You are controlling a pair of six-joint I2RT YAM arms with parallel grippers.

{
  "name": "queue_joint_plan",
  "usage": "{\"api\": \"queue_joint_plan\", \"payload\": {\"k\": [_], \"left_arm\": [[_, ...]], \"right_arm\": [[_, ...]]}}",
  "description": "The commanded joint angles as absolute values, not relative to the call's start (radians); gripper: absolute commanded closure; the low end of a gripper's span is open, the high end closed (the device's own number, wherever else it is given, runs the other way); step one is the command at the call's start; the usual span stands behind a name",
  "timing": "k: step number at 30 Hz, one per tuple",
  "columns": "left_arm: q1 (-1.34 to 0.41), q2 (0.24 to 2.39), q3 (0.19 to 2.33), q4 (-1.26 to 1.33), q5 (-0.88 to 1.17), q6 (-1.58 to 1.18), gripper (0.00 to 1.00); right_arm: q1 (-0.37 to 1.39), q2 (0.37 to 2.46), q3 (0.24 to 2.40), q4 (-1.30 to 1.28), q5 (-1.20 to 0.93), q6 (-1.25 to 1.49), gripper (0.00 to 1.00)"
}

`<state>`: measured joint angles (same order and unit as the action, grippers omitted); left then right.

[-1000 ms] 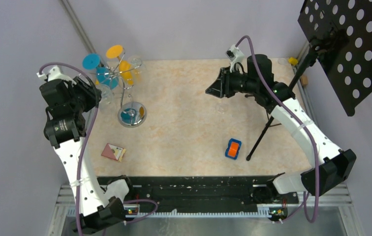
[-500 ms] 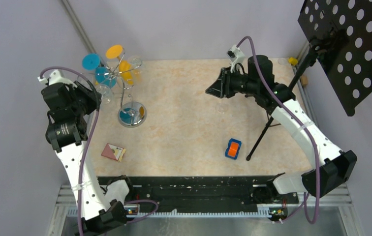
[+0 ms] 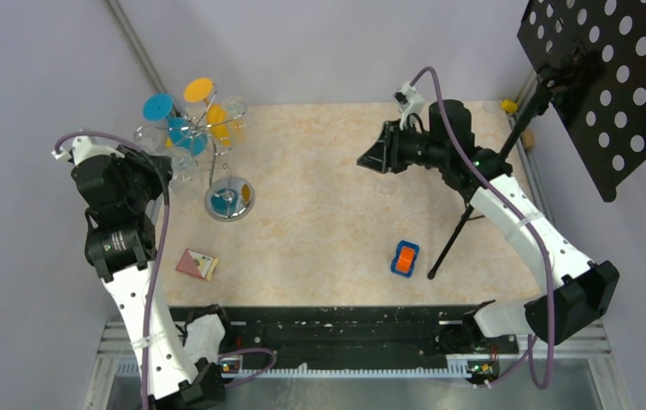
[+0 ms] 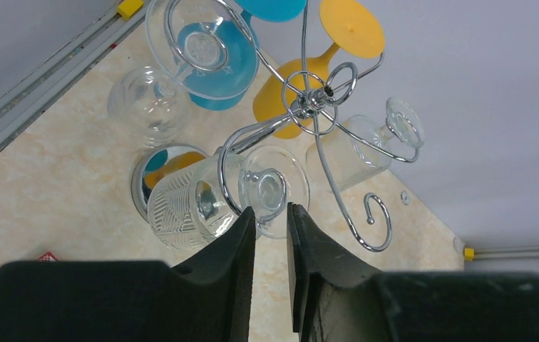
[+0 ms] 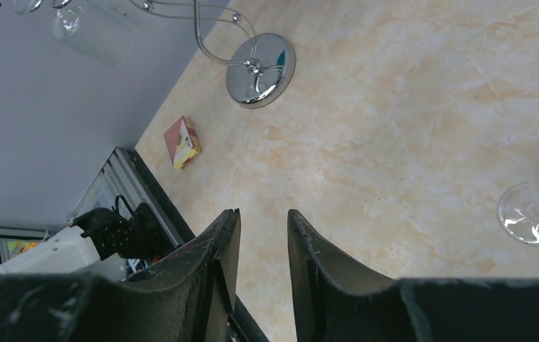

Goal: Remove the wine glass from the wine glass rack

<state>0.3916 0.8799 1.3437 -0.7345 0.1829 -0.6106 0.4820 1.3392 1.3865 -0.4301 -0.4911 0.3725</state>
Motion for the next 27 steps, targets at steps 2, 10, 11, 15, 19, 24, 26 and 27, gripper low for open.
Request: {"api": "queue_joint_plan", "payload": {"k": [2,10,11,15,19,24,26,27], "left_arm": [[0.399,0.864,1.307,-0.651,0.133,-0.716,0.73],[0.4,0.865,1.331,-0.646,0.042,-0.665,0.54],[0.4,0.871,1.338,-0.647,0.045,-0.658,0.53],[0.401,0.884,1.342,-0.622,0.094,-0.649,0.65],[0.403,0.902,1.348,-0.593,0.141,-0.632,0.67],[0.403,0.928,1.366,-0.592,0.188,-0.591,0.67],[0.404,0.934,1.36,-0.599,0.189,-0.585,0.66],[0.403,0.936,1.356,-0.601,0.189,-0.582,0.66]], "right_arm": [[0.476,1.297,1.382,-0.375,-0.494,0.387,0.68],[0.476,1.295,1.371,-0.362,-0.5,0.389,0.68],[0.475,1.295,1.369,-0.36,-0.5,0.391,0.68],[0.476,1.293,1.367,-0.365,-0.492,0.388,0.68],[0.476,1.293,1.368,-0.363,-0.49,0.383,0.68],[0.476,1.294,1.362,-0.357,-0.493,0.385,0.68],[0.476,1.296,1.363,-0.357,-0.494,0.387,0.68],[0.476,1.296,1.364,-0.358,-0.494,0.385,0.68]]}}
